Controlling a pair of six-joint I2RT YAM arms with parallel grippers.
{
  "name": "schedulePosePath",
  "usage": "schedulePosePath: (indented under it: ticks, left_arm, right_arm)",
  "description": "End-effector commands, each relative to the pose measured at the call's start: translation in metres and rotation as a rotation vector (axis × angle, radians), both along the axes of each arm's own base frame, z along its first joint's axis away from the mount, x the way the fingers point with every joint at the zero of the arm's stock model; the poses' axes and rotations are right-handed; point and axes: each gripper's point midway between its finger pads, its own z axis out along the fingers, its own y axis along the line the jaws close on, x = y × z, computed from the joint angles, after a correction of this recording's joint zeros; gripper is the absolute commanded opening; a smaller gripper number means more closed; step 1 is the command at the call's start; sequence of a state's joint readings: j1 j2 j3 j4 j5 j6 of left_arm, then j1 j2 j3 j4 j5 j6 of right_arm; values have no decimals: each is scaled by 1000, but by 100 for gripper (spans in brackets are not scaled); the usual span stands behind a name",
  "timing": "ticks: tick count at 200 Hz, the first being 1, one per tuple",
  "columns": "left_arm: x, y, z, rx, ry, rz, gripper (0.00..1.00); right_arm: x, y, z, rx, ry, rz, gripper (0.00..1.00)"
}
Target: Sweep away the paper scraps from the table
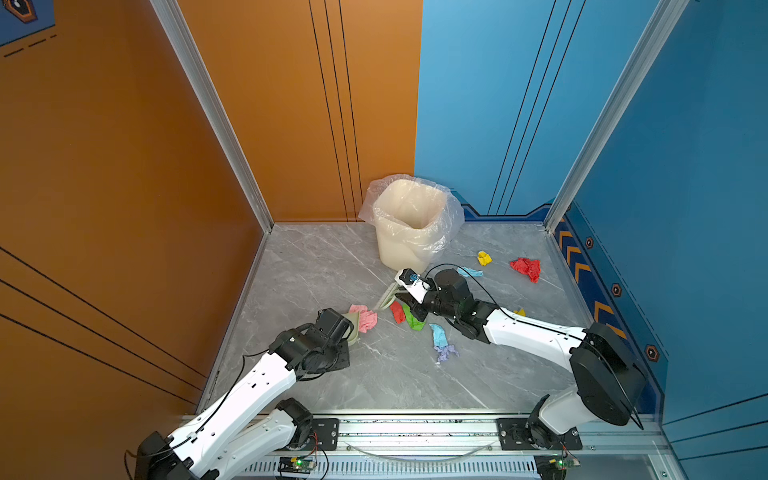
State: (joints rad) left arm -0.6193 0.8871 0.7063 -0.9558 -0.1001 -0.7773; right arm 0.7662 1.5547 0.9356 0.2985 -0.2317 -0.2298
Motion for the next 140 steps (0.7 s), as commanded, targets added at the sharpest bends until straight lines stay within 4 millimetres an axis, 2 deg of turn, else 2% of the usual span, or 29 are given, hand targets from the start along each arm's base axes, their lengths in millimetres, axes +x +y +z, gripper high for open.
schedulePosePath:
  ticks: [1, 51, 103, 140]
  left_arm:
    - [-16, 1, -10, 14, 60, 1, 0]
    - [-23, -5, -25, 83, 111, -34, 0]
    - [-24, -14, -40, 91, 148, -68, 0]
    - [-28, -16, -42, 84, 148, -83, 0]
  right_arm:
    - [10, 5, 13, 42, 0, -29, 0]
    - [15, 13, 19, 78, 9, -65, 0]
    - [7, 27, 11, 60, 17, -50, 0]
    - [4, 37, 5, 40, 21, -29, 0]
